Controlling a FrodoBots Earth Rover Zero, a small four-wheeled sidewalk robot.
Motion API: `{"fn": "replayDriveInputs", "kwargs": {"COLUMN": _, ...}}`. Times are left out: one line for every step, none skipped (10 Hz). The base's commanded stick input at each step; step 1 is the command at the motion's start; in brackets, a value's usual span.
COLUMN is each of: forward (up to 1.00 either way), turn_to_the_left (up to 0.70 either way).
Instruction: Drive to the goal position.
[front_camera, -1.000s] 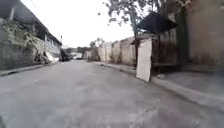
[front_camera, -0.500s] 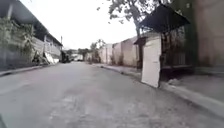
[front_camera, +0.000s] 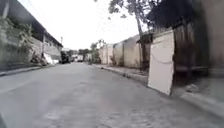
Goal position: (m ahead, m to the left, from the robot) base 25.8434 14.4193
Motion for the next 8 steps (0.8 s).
{"fn": "replayDriveInputs", "kwargs": {"forward": 1.0, "turn_to_the_left": 0.37}}
{"fn": "replayDriveInputs", "kwargs": {"forward": 1.0, "turn_to_the_left": 0.0}}
{"fn": "replayDriveInputs", "kwargs": {"forward": 1.0, "turn_to_the_left": 0.0}}
{"fn": "replayDriveInputs", "kwargs": {"forward": 1.0, "turn_to_the_left": 0.0}}
{"fn": "replayDriveInputs", "kwargs": {"forward": 1.0, "turn_to_the_left": 0.0}}
{"fn": "replayDriveInputs", "kwargs": {"forward": 1.0, "turn_to_the_left": 0.0}}
{"fn": "replayDriveInputs", "kwargs": {"forward": 1.0, "turn_to_the_left": 0.0}}
{"fn": "replayDriveInputs", "kwargs": {"forward": 1.0, "turn_to_the_left": 0.0}}
